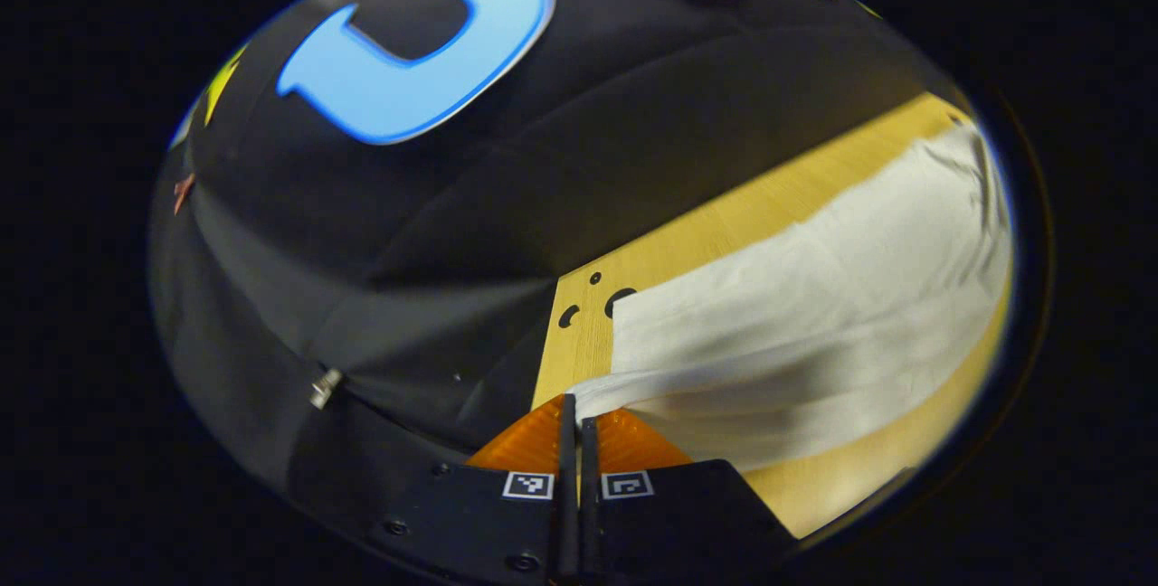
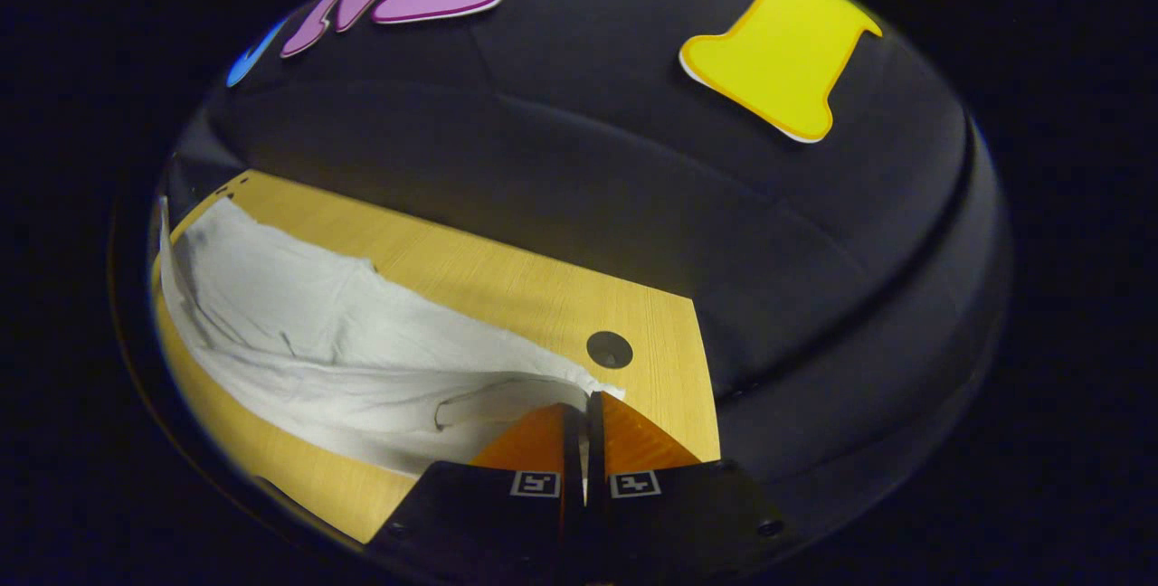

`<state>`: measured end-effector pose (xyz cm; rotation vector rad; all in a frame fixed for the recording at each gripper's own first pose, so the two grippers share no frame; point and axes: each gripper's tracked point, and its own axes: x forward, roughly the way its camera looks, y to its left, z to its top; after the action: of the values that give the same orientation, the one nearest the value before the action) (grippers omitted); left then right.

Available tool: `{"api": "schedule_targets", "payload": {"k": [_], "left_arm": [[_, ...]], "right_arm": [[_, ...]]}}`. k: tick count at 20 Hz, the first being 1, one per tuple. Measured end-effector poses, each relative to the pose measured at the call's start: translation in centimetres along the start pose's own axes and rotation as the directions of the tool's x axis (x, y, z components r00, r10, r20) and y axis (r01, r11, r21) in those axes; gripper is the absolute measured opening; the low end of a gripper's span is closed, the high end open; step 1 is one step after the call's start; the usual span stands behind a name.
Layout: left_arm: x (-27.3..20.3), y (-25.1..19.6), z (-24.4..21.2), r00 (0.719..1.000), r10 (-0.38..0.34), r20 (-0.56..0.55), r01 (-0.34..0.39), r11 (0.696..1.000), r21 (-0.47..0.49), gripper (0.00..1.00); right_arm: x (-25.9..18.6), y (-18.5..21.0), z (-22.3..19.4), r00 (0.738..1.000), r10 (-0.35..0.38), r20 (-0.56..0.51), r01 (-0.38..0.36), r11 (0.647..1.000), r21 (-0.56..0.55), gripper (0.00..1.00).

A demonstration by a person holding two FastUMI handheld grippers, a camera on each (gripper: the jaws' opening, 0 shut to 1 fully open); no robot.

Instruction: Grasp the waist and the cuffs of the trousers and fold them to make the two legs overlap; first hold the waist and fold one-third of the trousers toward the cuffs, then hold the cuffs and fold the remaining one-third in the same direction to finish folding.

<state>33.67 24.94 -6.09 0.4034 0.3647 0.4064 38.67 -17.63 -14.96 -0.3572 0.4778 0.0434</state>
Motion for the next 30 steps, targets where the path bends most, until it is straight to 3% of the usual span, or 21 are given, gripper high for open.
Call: {"api": "schedule_targets", "payload": {"k": [5,8,10,11,12,15,16,17,21,23,26,30], "left_arm": [[6.2,-0.7,-0.6,0.997,-0.029,-0.073,0.012,0.975,-0.222,0.05],[8.7,-2.4,-2.1,0.989,-0.066,-0.130,0.017,0.939,-0.344,0.05],[9.9,-3.2,-2.9,0.988,-0.078,-0.132,0.015,0.905,-0.425,0.08],[9.8,-3.5,-2.8,0.988,-0.084,-0.127,0.017,0.890,-0.456,0.17],[9.7,-3.5,-2.8,0.989,-0.085,-0.124,0.016,0.879,-0.477,0.32],[8.8,-3.2,-2.1,0.991,-0.102,-0.092,0.040,0.856,-0.516,0.76],[8.1,-2.8,-1.3,0.993,-0.095,-0.070,0.045,0.853,-0.519,0.91],[7.5,-2.3,-0.5,0.995,-0.082,-0.052,0.044,0.854,-0.518,0.99],[3.0,0.2,3.2,0.997,-0.068,0.046,0.082,0.861,-0.503,0.99],[1.1,0.5,4.4,0.993,-0.087,0.084,0.119,0.843,-0.524,0.99],[-1.7,1.6,4.7,0.992,-0.096,0.088,0.128,0.840,-0.528,0.98],[-5.2,1.9,4.1,0.992,-0.100,0.073,0.123,0.820,-0.560,0.99]], "right_arm": [[3.7,-1.4,2.2,0.999,-0.045,0.013,0.043,0.989,0.142,0.05],[4.9,-0.2,1.5,0.999,-0.030,-0.033,0.036,0.976,0.214,0.07],[5.5,-0.4,0.4,0.997,-0.040,-0.070,0.054,0.976,0.211,0.14],[5.5,-0.1,0.0,0.996,-0.034,-0.083,0.051,0.976,0.214,0.25],[5.4,-0.1,-0.1,0.995,-0.040,-0.089,0.059,0.975,0.216,0.31],[4.4,-0.2,-0.3,0.996,-0.049,-0.075,0.066,0.966,0.249,0.99],[3.9,-0.6,-0.3,0.996,-0.061,-0.067,0.078,0.959,0.272,0.98],[3.4,-0.8,-0.3,0.996,-0.071,-0.060,0.086,0.949,0.304,0.98],[2.1,-2.8,-1.9,0.990,-0.128,-0.053,0.138,0.882,0.451,0.98],[2.2,-3.8,-3.5,0.989,-0.118,-0.092,0.148,0.858,0.492,0.98],[2.2,-5.1,-5.1,0.984,-0.133,-0.117,0.175,0.837,0.518,1.00],[2.3,-5.0,-6.5,0.983,-0.110,-0.146,0.176,0.781,0.600,0.99]]}}
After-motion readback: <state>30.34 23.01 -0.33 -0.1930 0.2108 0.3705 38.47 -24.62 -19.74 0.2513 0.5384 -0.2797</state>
